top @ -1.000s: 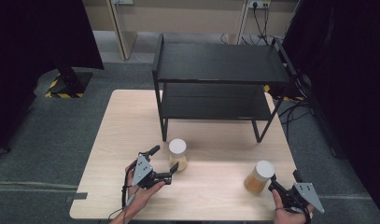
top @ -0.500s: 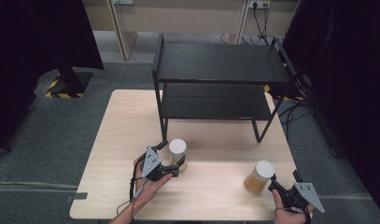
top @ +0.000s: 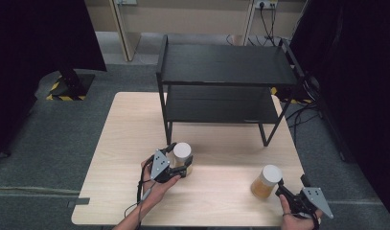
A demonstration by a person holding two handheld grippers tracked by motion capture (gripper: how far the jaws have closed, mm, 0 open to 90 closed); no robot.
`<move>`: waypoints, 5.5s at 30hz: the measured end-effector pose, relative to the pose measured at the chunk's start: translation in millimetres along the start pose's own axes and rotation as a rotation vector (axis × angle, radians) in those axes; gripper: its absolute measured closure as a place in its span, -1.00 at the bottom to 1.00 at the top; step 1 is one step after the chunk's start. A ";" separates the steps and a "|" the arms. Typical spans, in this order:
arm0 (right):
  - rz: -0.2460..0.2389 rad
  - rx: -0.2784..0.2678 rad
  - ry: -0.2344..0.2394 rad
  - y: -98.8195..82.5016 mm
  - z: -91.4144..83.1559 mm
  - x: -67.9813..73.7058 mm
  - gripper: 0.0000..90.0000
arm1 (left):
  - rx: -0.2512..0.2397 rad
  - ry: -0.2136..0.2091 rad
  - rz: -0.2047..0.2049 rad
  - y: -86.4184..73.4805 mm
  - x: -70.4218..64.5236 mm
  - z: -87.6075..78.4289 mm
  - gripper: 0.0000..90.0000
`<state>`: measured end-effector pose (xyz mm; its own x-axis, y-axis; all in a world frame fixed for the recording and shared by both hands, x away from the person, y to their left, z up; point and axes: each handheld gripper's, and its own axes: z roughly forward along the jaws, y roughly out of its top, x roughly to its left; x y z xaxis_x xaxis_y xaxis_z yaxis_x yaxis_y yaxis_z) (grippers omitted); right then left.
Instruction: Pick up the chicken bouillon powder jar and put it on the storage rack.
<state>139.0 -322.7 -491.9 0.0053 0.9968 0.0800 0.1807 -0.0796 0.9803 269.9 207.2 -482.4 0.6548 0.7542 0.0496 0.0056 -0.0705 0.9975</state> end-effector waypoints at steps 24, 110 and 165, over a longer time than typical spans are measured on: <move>0.004 0.002 0.000 0.4 0.2 -0.4 -0.71 | 0.000 0.002 -0.003 1.9 -3.0 -1.7 -0.26; 0.018 -0.006 0.004 -1.1 -0.6 -2.6 -0.71 | -0.290 0.108 0.041 182.2 14.1 5.0 -0.25; 0.022 -0.005 0.008 -0.9 -0.3 -3.6 -0.71 | -0.321 0.140 0.039 266.9 25.5 38.6 -0.25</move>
<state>138.4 -326.2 -493.0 0.0016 0.9947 0.1027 0.1752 -0.1014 0.9793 317.3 182.4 -216.8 0.5395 0.8389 0.0726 -0.2703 0.0909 0.9585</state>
